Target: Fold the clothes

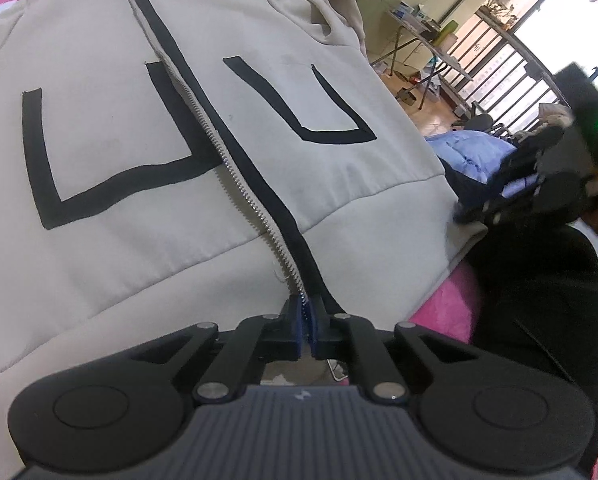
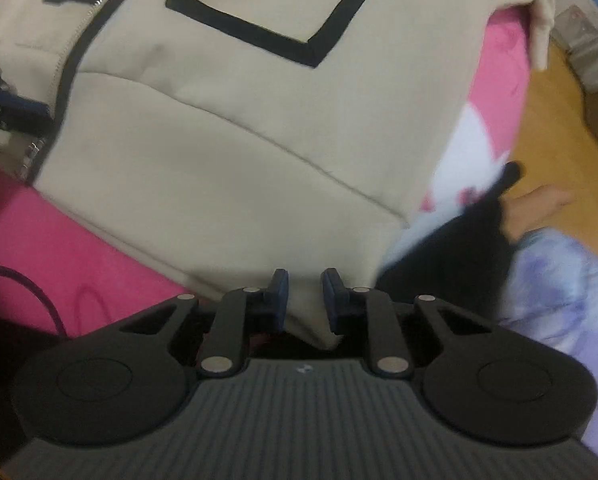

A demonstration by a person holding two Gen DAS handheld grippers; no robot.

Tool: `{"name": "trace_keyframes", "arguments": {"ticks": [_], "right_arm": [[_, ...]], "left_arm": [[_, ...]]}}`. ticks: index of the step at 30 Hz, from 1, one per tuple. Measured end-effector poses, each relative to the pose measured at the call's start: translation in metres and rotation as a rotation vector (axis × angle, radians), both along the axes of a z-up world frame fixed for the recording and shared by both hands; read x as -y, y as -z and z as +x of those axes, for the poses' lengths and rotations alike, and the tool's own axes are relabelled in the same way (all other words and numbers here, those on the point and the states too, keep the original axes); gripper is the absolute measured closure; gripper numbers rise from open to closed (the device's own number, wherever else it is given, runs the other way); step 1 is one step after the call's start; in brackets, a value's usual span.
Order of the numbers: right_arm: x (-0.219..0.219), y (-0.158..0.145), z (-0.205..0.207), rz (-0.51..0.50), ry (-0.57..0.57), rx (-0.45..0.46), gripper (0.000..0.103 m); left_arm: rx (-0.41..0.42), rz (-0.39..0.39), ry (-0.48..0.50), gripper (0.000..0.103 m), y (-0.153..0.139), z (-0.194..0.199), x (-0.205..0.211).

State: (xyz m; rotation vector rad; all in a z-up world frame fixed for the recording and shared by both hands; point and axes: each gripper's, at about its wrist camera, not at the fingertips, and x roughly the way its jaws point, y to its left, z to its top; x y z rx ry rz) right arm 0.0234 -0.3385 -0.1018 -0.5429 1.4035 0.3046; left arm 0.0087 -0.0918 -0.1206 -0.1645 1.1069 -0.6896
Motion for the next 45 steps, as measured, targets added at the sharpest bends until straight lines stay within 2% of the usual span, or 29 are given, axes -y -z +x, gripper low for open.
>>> {"name": "trace_keyframes", "arguments": {"ticks": [2,6,9,11,13,15,19,21,22,24,25,26,29,34,38,41,44,45], "right_arm": [[-0.005,-0.017,0.005,0.003,-0.002,0.045,0.084],[-0.025,-0.052,0.018,0.154,0.032,0.177,0.082],[-0.038,-0.036,0.033,0.169,0.054,0.222,0.082],[-0.035,-0.002,0.035,0.119,0.082,0.192,0.082],[-0.025,0.024,0.038,0.125,0.132,0.183,0.081],[-0.021,0.013,0.045,0.151,0.195,0.189,0.082],[-0.027,-0.021,0.052,0.242,0.227,0.348,0.081],[-0.025,-0.016,0.057,0.269,0.258,0.396,0.079],[-0.024,-0.008,0.059,0.268,0.278,0.405,0.076],[-0.021,0.025,0.064,0.232,0.318,0.363,0.071],[-0.013,0.039,0.062,0.258,0.351,0.363,0.069],[-0.004,0.04,0.059,0.301,0.384,0.384,0.069],[0.01,0.035,0.061,0.383,0.486,0.367,0.065],[0.009,0.039,0.064,0.39,0.489,0.374,0.063],[0.005,0.038,0.066,0.392,0.496,0.385,0.063],[0.004,0.038,0.066,0.396,0.502,0.386,0.062],[0.008,0.036,0.06,0.398,0.507,0.39,0.061],[0.009,0.035,0.058,0.396,0.507,0.392,0.061]], "left_arm": [[-0.007,-0.025,0.001,0.097,0.003,0.001,-0.004],[-0.022,-0.056,-0.004,0.097,0.005,0.002,-0.009],[-0.014,-0.057,0.003,0.097,0.005,0.001,-0.008],[-0.007,-0.06,0.008,0.096,0.005,-0.001,-0.008],[-0.001,-0.065,0.012,0.096,0.005,-0.001,-0.008],[0.001,-0.072,0.014,0.096,0.006,-0.002,-0.009],[-0.02,-0.088,0.012,0.095,0.006,0.001,-0.012],[-0.025,-0.095,0.01,0.093,0.006,0.001,-0.013],[-0.027,-0.099,0.01,0.09,0.005,0.0,-0.014],[-0.03,-0.108,0.01,0.072,-0.001,-0.003,-0.016],[-0.008,-0.107,0.011,0.067,-0.006,-0.006,-0.017],[0.015,-0.106,0.012,0.059,-0.013,-0.009,-0.018],[0.085,-0.122,0.014,0.058,-0.031,-0.012,-0.017],[0.196,-0.157,0.016,0.053,-0.058,0.004,-0.01],[0.254,-0.112,-0.008,0.053,-0.066,0.037,0.003],[0.254,-0.075,-0.035,0.053,-0.057,0.064,0.015],[0.22,-0.001,-0.046,0.053,-0.032,0.08,0.023],[0.222,-0.004,-0.05,0.054,-0.024,0.078,0.021]]}}
